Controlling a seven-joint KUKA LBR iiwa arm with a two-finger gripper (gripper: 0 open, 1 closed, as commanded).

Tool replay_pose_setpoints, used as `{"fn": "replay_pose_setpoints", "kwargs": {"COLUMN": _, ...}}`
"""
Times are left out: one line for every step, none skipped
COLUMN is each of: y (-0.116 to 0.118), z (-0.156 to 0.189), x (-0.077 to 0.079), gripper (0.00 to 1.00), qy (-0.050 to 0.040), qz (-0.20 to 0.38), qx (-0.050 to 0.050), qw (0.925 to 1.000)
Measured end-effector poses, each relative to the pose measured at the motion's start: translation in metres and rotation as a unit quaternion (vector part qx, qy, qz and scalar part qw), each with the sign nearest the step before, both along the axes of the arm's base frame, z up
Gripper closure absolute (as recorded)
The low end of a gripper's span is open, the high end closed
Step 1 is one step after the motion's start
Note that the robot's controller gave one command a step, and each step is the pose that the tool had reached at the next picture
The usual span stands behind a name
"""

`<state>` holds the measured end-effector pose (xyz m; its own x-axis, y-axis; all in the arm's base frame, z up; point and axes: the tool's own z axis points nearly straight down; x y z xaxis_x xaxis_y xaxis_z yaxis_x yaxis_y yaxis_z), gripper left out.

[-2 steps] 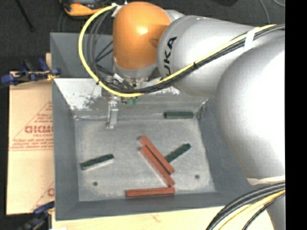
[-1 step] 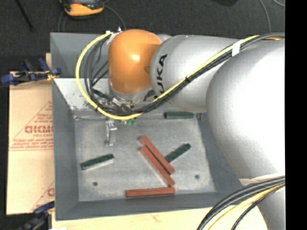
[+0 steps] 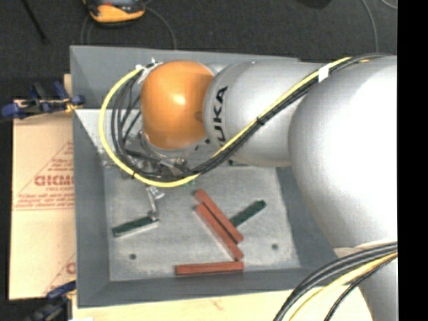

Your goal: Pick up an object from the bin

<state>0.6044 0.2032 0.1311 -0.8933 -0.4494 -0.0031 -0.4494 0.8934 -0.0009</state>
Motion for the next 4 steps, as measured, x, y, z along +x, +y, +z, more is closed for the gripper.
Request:
{"fn": "replay_pose_setpoints", "kwargs": {"y": -0.008, "z": -0.023, "x": -0.013, "gripper": 0.00, "qy": -0.0001, "qz": -0.030, "qx": 0.001, "qw": 0.9996}}
{"fn": "replay_pose_setpoints", "kwargs": {"y": -0.001, "z": -0.052, "x": -0.013, "gripper": 0.00, "qy": -0.0003, "qz": 0.119, "qx": 0.000, "qw": 0.9929}}
{"fn": "replay_pose_setpoints", "kwargs": {"y": -0.019, "z": -0.060, "x": -0.020, "gripper": 1.00, "qy": 0.0000, "qz": -0.013, "qx": 0.001, "qw": 0.9999}}
{"fn": "replay_pose_setpoints", "kwargs": {"y": -0.019, "z": -0.060, "x": -0.020, "gripper": 1.00, "qy": 0.0000, "qz": -0.014, "qx": 0.001, "qw": 0.9999}}
